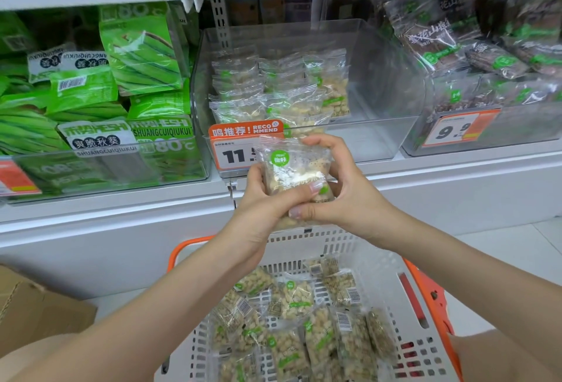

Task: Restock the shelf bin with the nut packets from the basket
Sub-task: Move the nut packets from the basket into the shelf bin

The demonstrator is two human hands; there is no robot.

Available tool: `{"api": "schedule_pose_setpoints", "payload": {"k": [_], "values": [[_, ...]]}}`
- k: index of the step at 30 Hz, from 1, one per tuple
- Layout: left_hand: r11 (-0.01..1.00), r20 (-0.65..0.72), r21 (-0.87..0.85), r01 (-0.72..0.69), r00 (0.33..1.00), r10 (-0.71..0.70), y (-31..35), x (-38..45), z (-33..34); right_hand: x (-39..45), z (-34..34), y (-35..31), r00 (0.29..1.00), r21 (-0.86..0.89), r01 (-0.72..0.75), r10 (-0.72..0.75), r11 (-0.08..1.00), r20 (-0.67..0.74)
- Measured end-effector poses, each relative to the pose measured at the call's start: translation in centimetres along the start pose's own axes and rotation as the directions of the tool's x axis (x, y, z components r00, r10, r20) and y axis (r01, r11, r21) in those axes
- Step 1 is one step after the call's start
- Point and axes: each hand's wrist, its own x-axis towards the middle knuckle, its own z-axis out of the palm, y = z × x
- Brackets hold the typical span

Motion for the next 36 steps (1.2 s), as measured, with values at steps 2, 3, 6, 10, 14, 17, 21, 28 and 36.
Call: {"api": "schedule_pose_setpoints", "payload": {"k": [2,3,6,10,14,17,21,28,36], "values": [[1.000,0.021,0.020,-0.012,1.000,0.012,0.1,0.2,0.3,0.0,-0.6,-0.1,1.000,0.000,0.000,0.000,1.000,0.023],[0.999,0.031,0.041,-0.023,0.999,0.022,0.2,0.4,0.4,0.1,-0.9,-0.2,1.000,-0.011,0.003,-0.002,1.000,0.031],[0.970,0.071,0.222,-0.098,0.994,0.084,1.0,1.2,0.3,0.3,-1.7,-0.6,1.000,-0.040,0.022,-0.021,0.999,0.020],[0.746,0.055,0.580,-0.327,0.929,0.365,2.1,2.5,-0.5,1.1,-3.7,-2.2,0.991,-0.026,0.096,-0.098,0.995,-0.088],[0.093,0.206,0.916,-0.390,0.656,0.727,3.4,4.2,-2.7,3.4,-8.1,-3.8,0.926,-0.110,0.173,-0.200,0.979,-0.321],[-0.285,0.356,0.934,-0.213,0.590,0.725,2.9,5.5,-4.4,6.1,-11.3,-4.3,0.865,-0.311,0.115,-0.249,0.943,-0.435],[-0.353,0.401,0.909,-0.220,0.689,0.603,2.5,6.1,-5.7,9.7,-13.3,-4.5,0.893,-0.608,-0.024,-0.256,0.794,-0.370],[-0.367,0.391,0.911,-0.190,0.684,0.616,2.3,6.6,-5.7,13.5,-13.8,-0.3,0.988,-0.753,-0.141,0.037,0.643,-0.153],[-0.362,0.392,0.912,-0.194,0.673,0.628,2.1,6.4,-5.8,15.0,-13.2,1.2,0.948,-0.881,-0.289,0.238,0.376,-0.209]]}}
